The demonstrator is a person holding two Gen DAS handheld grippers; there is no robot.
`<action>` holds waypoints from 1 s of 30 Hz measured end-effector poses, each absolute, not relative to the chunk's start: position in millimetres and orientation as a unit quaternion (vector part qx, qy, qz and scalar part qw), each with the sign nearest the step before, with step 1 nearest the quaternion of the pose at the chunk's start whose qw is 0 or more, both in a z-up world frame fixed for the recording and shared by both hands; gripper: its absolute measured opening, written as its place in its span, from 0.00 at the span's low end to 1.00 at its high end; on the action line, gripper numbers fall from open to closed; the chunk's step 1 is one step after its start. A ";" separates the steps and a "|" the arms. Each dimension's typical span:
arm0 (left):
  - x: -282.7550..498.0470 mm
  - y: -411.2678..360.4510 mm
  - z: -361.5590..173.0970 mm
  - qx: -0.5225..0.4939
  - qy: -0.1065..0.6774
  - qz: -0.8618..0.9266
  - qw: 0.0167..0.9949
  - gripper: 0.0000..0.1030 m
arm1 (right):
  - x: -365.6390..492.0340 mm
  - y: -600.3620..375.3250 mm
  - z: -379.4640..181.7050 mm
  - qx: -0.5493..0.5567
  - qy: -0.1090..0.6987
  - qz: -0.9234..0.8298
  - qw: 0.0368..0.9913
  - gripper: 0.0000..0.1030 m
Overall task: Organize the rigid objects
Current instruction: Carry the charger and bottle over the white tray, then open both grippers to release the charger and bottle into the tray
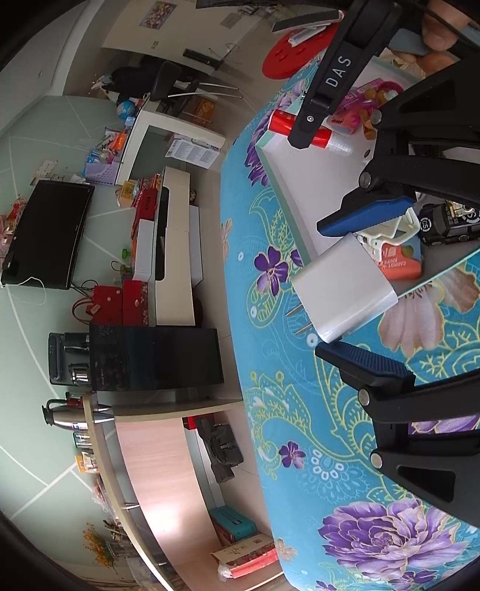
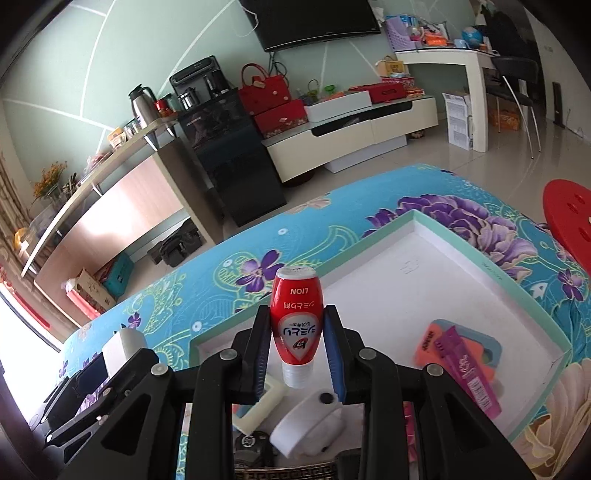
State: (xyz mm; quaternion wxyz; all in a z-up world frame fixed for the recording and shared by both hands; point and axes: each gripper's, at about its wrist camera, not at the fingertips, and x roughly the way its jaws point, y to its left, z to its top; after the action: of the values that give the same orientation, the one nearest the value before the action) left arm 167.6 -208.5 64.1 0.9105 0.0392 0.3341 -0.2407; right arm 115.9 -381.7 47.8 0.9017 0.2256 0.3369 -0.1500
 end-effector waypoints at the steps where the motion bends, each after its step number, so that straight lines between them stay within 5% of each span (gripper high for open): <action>1: 166.1 -212.1 63.8 0.042 0.334 -0.243 0.910 0.60 | 113.3 -387.1 47.3 0.229 0.337 -0.158 0.899 0.28; 26: 142.1 -270.5 48.3 0.102 0.359 -0.297 0.879 0.61 | 109.3 -404.3 37.9 0.225 0.370 -0.183 0.882 0.29; 30: 138.8 -269.1 51.7 0.101 0.356 -0.299 0.879 0.67 | 107.5 -404.1 37.0 0.227 0.377 -0.184 0.879 0.29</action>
State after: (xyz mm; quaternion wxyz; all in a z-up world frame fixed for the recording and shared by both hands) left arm 138.8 -269.1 51.7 0.8793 0.1010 0.3564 -0.2994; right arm 107.5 -404.1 37.0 0.8789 0.2274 0.3768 -0.1841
